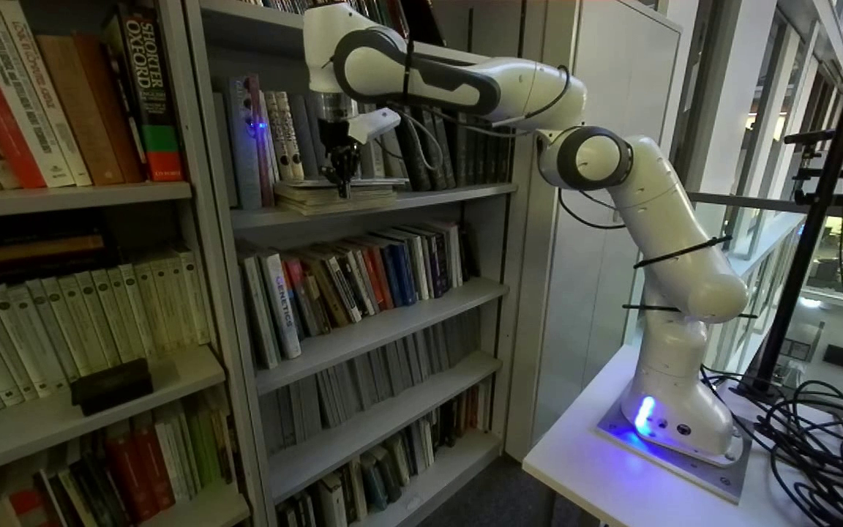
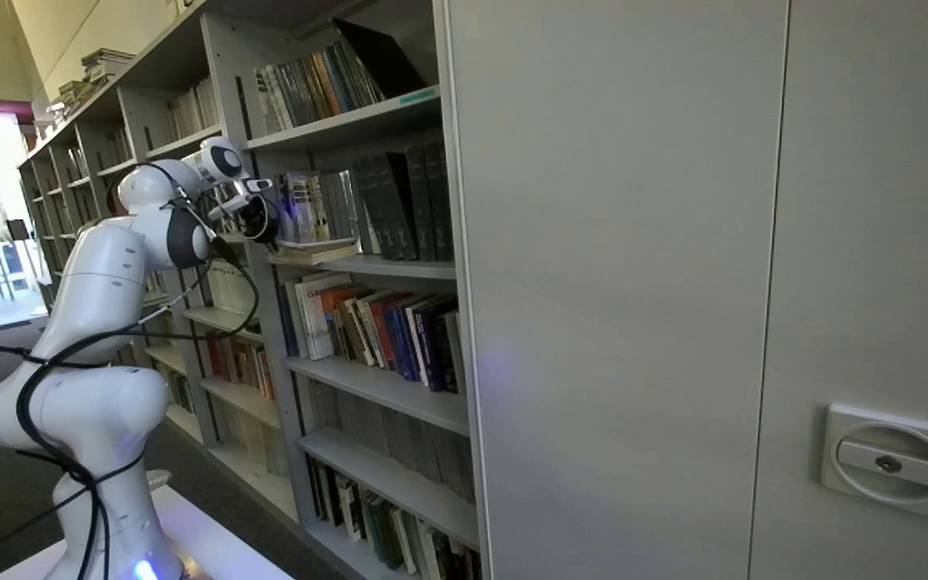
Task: Remove the thin books from the shelf and stack them neatly
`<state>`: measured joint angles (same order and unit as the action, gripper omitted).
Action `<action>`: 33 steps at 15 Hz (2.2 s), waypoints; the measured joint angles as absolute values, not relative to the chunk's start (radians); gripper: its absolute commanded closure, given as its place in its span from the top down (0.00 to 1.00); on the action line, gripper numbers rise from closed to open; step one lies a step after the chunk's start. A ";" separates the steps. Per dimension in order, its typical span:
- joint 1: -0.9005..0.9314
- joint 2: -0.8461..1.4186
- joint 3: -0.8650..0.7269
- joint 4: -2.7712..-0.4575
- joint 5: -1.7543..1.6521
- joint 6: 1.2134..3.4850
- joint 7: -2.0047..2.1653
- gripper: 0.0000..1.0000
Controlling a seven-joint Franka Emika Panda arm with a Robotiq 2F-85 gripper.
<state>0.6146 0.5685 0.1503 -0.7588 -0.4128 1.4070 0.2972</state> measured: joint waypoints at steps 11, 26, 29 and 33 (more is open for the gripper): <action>0.634 0.608 0.150 -0.752 -0.454 1.392 0.239 0.00; 0.661 0.539 0.152 -0.750 -0.462 1.383 0.161 1.00; 0.654 0.496 0.152 -0.750 -0.461 1.361 0.160 1.00; 0.642 0.459 0.144 -0.750 -0.462 1.297 0.160 1.00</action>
